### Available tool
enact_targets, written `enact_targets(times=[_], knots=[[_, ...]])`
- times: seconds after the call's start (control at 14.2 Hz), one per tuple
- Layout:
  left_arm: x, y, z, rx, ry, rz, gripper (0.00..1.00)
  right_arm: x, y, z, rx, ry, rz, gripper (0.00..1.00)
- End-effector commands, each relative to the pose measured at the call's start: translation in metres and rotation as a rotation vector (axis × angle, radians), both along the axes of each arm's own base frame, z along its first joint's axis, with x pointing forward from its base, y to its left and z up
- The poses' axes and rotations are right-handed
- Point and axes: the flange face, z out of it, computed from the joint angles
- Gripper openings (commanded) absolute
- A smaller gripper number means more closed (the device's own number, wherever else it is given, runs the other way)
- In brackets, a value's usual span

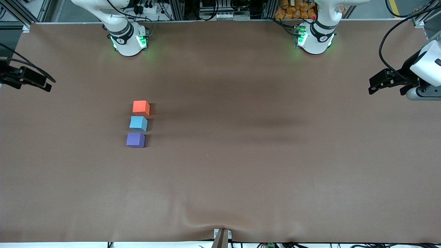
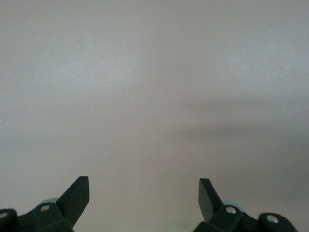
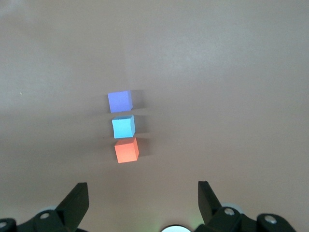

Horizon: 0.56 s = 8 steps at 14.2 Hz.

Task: Place blue block between orange and purple blocks

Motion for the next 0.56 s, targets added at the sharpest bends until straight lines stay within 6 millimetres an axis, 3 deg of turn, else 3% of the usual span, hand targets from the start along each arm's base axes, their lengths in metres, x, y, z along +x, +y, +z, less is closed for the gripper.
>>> enact_targets(times=[0.0,0.21,0.49], knots=[[-0.002,-0.001,0.005,-0.018,-0.005,-0.004,1.0,-0.029,0.014,-0.001,-0.052,-0.011,0.037,1.0],[-0.001,-0.001,0.003,-0.018,0.0,-0.004,1.0,-0.042,0.018,-0.008,-0.054,-0.04,0.045,1.0],[0.0,-0.002,0.002,-0.016,-0.001,-0.006,1.0,-0.039,0.024,-0.002,-0.054,-0.055,0.06,1.0]])
